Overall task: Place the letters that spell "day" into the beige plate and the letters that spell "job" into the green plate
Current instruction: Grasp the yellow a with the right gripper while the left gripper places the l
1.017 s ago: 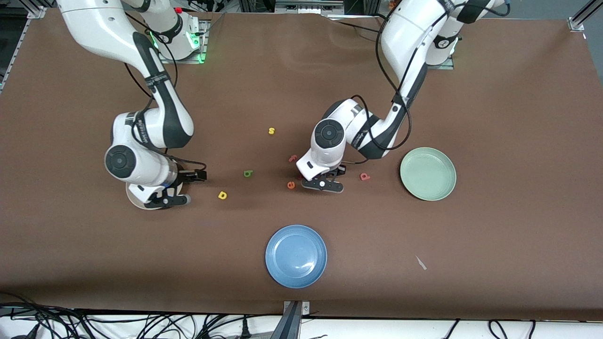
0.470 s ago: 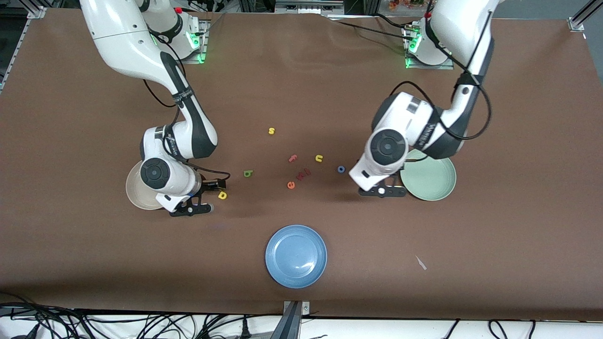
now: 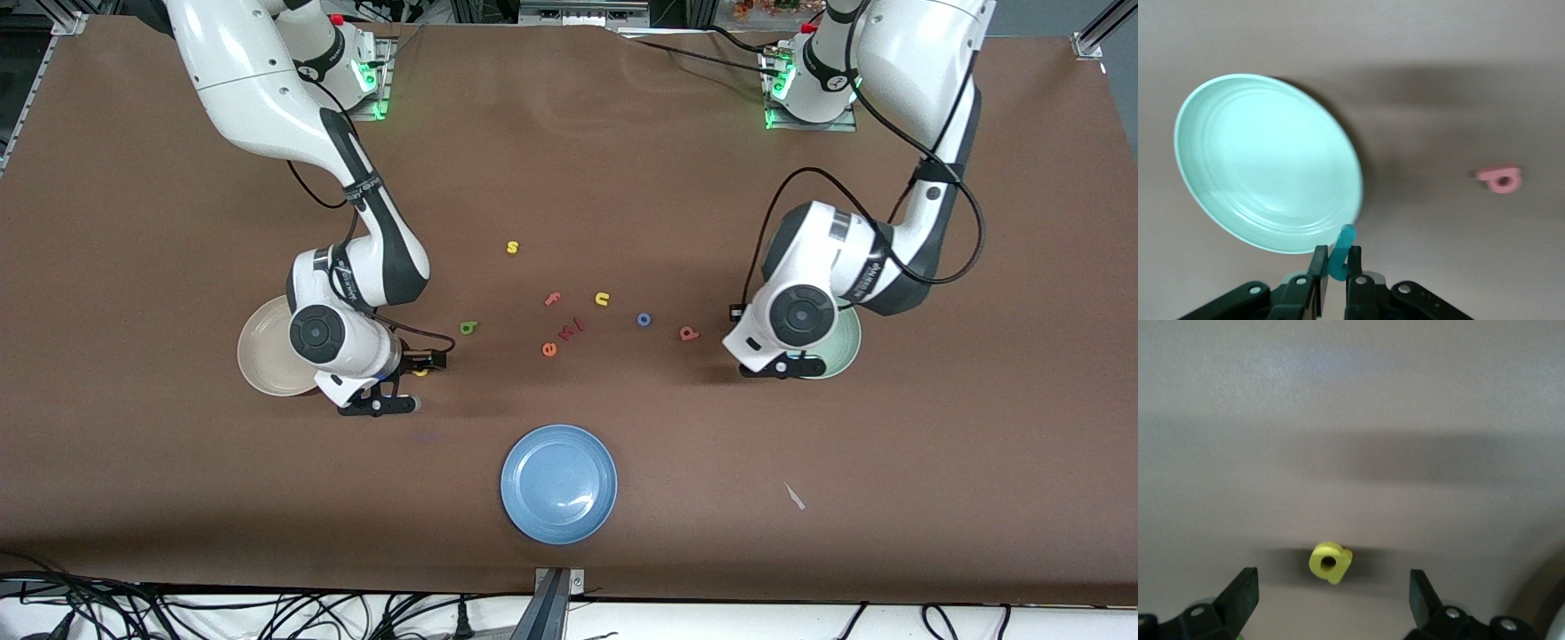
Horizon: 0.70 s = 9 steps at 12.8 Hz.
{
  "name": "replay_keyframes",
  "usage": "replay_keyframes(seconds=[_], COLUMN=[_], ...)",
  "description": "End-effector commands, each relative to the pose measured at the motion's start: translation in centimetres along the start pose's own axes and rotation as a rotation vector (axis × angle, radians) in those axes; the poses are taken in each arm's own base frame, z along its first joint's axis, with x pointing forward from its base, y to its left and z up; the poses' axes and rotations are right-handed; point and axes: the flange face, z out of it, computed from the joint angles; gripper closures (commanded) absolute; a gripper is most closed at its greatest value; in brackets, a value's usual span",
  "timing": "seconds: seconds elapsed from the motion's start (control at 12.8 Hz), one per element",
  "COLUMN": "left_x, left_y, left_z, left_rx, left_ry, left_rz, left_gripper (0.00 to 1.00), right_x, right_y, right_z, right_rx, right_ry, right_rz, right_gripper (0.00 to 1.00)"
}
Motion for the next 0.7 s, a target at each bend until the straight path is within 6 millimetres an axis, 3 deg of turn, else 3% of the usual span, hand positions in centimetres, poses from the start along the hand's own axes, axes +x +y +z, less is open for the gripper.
replay_keyframes(seconds=[0.0, 0.47, 0.63], left_x=[-1.1, -0.3, 0.2], left_y=[-2.7, -6.7, -7.9], left_z=[1.2, 9.3, 9.9], left_rx=[0.021, -0.022, -0.030], left_ry=[-0.028, 0.004, 0.017], left_rz=[0.016, 0.011, 0.019], left_gripper=[1.00, 1.00, 1.00], right_x=[0.8, 0.7, 0.7], right_y=[-0.4, -0.6, -0.5], right_z=[0.8, 1.5, 1.7], right_rx=[0.011, 0.008, 0.006], right_ry=[0.001, -0.008, -0.008], right_rz=[0.015, 0.017, 0.016], right_gripper=[0.05, 0.35, 0.41])
